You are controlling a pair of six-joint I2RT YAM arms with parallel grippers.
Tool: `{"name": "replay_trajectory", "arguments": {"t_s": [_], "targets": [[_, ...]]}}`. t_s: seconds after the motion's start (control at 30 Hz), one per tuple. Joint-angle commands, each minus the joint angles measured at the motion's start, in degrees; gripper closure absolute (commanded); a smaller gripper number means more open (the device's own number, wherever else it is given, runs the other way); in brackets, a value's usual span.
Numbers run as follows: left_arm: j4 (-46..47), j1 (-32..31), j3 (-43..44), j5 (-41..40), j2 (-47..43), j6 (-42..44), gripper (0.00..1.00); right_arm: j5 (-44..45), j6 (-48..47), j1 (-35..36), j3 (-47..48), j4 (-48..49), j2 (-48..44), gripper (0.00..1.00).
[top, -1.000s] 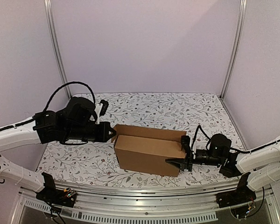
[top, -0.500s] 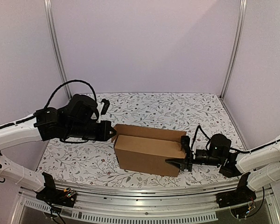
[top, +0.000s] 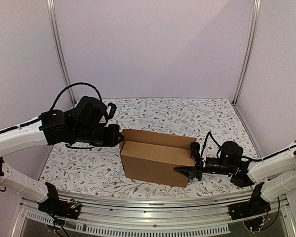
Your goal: Fold the paper box
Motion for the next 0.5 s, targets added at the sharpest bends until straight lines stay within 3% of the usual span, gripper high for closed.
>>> {"name": "replay_trajectory", "arguments": {"t_s": [0.0,0.47], "targets": [[2.0,-2.4,2.4,12.6,2.4,-1.9,1.0,1.1,0.2,0.1,2.4,-4.5,2.1,0.5],[5.3,-2.2,5.6,15.8,5.3,-2.9,1.0,0.8,-0.3,0.8,2.7,-5.3,2.9,0.5]]}}
